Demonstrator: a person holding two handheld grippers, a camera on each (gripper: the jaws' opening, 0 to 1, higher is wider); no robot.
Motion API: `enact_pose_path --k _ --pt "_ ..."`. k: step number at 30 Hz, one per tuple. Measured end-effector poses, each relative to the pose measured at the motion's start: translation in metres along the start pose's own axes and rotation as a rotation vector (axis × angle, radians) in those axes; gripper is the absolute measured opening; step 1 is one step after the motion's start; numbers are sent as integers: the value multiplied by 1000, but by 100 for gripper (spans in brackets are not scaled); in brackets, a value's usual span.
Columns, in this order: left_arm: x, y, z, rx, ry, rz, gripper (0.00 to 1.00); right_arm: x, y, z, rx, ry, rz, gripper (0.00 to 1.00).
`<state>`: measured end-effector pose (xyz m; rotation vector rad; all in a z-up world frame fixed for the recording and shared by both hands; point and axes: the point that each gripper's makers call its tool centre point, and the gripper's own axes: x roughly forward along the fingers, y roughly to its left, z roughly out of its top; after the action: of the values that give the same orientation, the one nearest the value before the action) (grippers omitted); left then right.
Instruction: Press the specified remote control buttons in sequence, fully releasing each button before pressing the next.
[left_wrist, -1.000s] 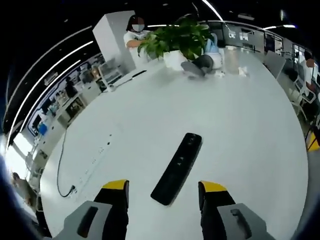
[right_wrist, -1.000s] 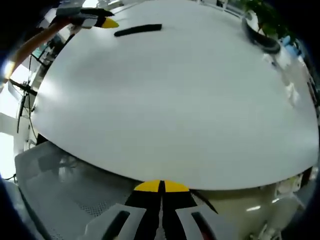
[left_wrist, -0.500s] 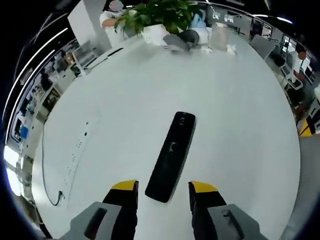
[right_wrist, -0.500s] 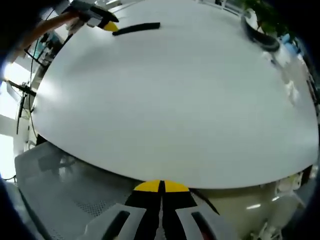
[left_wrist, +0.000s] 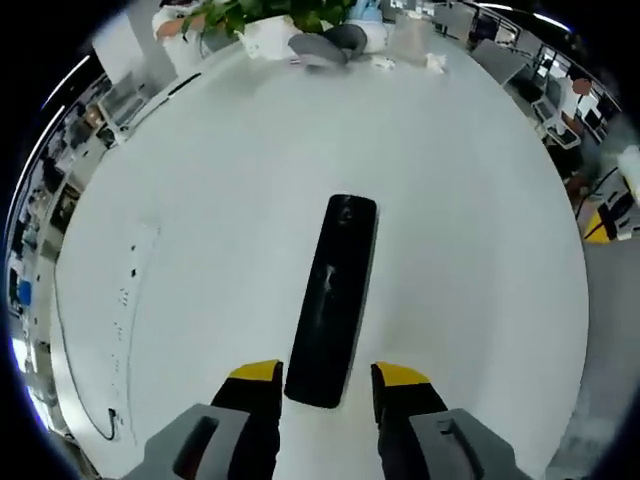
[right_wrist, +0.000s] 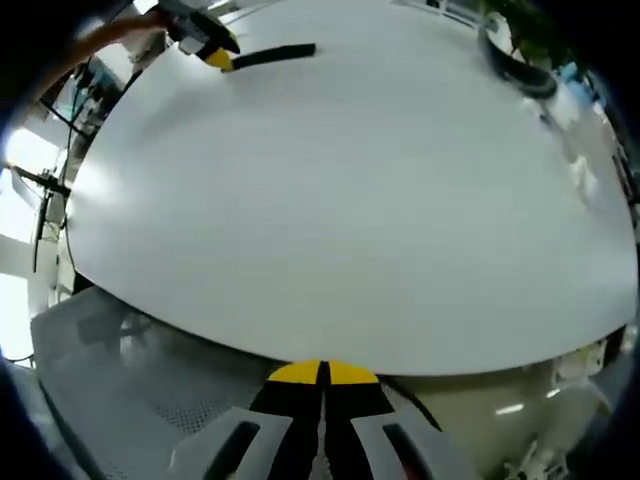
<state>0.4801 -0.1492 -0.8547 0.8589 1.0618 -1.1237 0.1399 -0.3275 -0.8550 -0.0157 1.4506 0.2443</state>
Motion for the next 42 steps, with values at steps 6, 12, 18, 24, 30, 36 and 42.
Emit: enact_pose_path --k 6,12,18,24,30,36,42 --pt "6 -3 -9 39 70 -30 34 0 0 0 -5 2 -2 0" --pt "6 -2 -8 61 106 -37 34 0 1 0 -11 -1 1 0" --pt "6 -2 -9 51 96 -32 32 0 3 0 -19 -4 6 0" --pt "7 0 -9 41 66 -26 30 0 4 1 -31 -3 10 0" --pt "10 1 -7 48 80 -12 24 -1 5 2 -28 -15 21 0" --pt "10 3 -9 35 76 -13 24 -2 7 4 -39 -27 26 0" --pt "11 3 -9 37 92 -8 23 -3 6 6 -25 -39 33 0"
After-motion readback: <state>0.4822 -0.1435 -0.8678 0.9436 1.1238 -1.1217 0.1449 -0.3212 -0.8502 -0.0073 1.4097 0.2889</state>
